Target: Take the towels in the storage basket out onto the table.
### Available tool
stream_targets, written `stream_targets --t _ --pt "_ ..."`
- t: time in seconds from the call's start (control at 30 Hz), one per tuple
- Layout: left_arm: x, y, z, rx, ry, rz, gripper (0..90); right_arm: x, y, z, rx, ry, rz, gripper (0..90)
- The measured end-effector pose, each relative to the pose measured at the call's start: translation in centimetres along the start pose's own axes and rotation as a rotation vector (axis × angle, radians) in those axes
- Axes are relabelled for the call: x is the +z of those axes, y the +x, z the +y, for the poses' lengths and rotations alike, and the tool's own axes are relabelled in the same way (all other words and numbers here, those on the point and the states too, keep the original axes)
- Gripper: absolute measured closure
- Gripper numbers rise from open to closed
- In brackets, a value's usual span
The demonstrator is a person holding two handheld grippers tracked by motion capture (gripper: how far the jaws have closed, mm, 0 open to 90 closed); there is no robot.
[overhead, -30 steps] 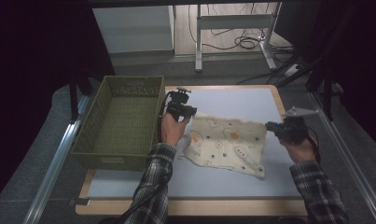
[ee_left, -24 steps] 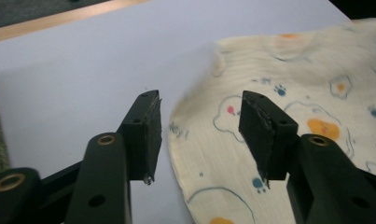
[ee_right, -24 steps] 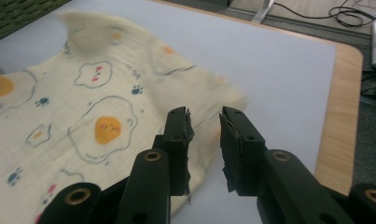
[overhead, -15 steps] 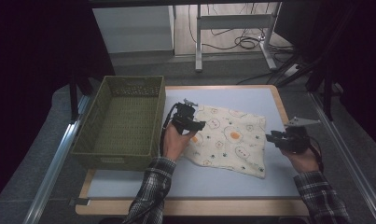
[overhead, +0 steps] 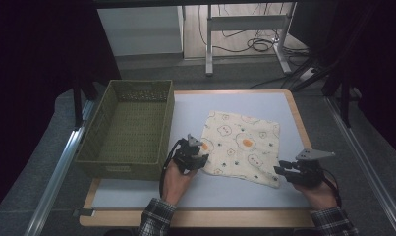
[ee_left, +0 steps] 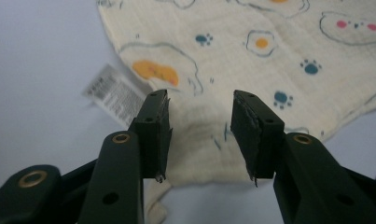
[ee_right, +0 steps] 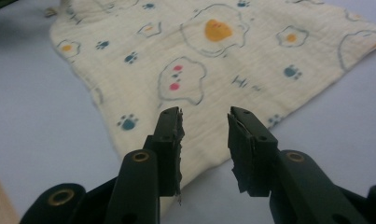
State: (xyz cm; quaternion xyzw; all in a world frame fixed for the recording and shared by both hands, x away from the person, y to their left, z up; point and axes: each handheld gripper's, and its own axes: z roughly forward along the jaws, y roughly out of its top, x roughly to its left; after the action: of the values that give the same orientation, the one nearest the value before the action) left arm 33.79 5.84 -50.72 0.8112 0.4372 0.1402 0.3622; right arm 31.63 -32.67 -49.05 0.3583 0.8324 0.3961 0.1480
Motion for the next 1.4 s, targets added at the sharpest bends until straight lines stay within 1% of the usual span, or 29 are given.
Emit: stream_targets --t 0.07,0.13,0.2,0.27,0.33,0.37,0.4,0.43,0.47,0.5,0.53,0.57,0.6,0.63,0.67,0.73,0.77,0.87,0.9,0.93,1.07,1.17,1.3,1.4 --pt "0.0 0.0 -0.7 0.009 -0.006 0.009 57.5 -0.1 0.5 -0.5 -0.006 0.001 0.000 64.8" --pt "0.3 0.1 -1.2 0.002 0.000 0.011 55.7 -0.1 0.9 -1.0 -0.013 0.006 0.003 64.8" --pt "0.7 0.4 -1.4 0.003 0.007 0.025 53.3 0.1 1.4 -1.4 -0.019 0.012 0.011 64.6" --pt "1.1 0.7 -1.6 -0.008 0.016 0.016 53.1 0.3 1.7 -1.8 -0.027 0.018 0.006 63.9" --pt "1.5 0.9 -1.9 -0.005 0.029 0.014 55.4 0.6 2.0 -2.3 -0.033 0.032 -0.004 63.2" --pt "1.6 0.9 -2.1 0.000 0.027 0.015 57.2 0.8 2.1 -2.5 -0.036 0.040 -0.006 63.2" --pt "1.6 0.8 -2.2 0.000 0.014 0.020 59.5 1.0 2.2 -2.8 -0.037 0.050 -0.012 63.5" --pt "1.6 0.8 -2.3 -0.001 0.011 0.019 63.8 1.2 2.3 -3.0 -0.042 0.063 -0.020 63.8" --pt "1.5 0.7 -2.4 0.004 0.013 0.017 69.2 1.3 2.3 -3.3 -0.038 0.055 -0.025 66.3" --pt "1.4 0.7 -2.4 0.004 0.013 0.009 74.6 1.2 2.3 -3.4 -0.026 0.050 -0.017 70.0" --pt "1.4 0.7 -2.4 0.006 0.013 0.001 80.9 1.2 2.4 -3.4 -0.021 0.047 -0.008 77.3" --pt "1.3 0.7 -2.4 0.009 0.013 -0.005 84.2 1.2 2.4 -3.5 -0.025 0.047 -0.005 82.8" --pt "1.2 0.7 -2.5 0.002 0.015 -0.016 86.0 1.1 2.5 -3.5 -0.030 0.049 0.000 85.8" --pt "1.0 0.7 -2.6 -0.008 0.021 -0.041 86.7 1.1 2.6 -3.5 -0.029 0.052 -0.001 86.4" --pt "0.9 0.7 -2.6 -0.011 0.023 -0.052 87.0 1.1 2.7 -3.4 -0.035 0.059 -0.006 86.6" --pt "0.4 0.5 -2.9 -0.009 0.027 -0.061 87.3 0.9 2.7 -3.3 -0.042 0.069 -0.017 86.6" --pt "0.2 0.4 -3.0 -0.011 0.030 -0.071 87.3 0.8 2.7 -3.3 -0.041 0.070 -0.019 86.6" --pt "-0.7 0.0 -3.5 -0.006 0.037 -0.082 87.2 0.1 2.6 -3.5 -0.029 0.063 -0.019 86.4" --pt "-1.0 -0.2 -3.7 -0.011 0.035 -0.088 87.2 -0.2 2.6 -3.6 -0.025 0.060 -0.015 86.3" --pt "-1.2 -0.4 -4.0 -0.008 0.037 -0.098 87.1 -0.5 2.6 -3.8 -0.023 0.059 -0.011 86.4" --pt "-2.0 -1.4 -5.1 0.009 0.050 -0.113 86.7 -1.4 3.0 -4.6 -0.040 0.058 -0.005 86.3" --pt "-2.6 -2.0 -6.0 0.016 0.038 -0.131 85.8 -2.0 3.4 -5.1 -0.049 0.059 -0.006 86.3" --pt "-3.2 -2.7 -7.0 0.012 0.027 -0.150 85.8 -2.8 3.9 -5.6 -0.057 0.057 -0.011 86.1" --pt "-3.7 -3.4 -7.5 0.032 0.034 -0.162 86.0 -3.2 4.1 -5.9 -0.056 0.058 -0.012 86.1"
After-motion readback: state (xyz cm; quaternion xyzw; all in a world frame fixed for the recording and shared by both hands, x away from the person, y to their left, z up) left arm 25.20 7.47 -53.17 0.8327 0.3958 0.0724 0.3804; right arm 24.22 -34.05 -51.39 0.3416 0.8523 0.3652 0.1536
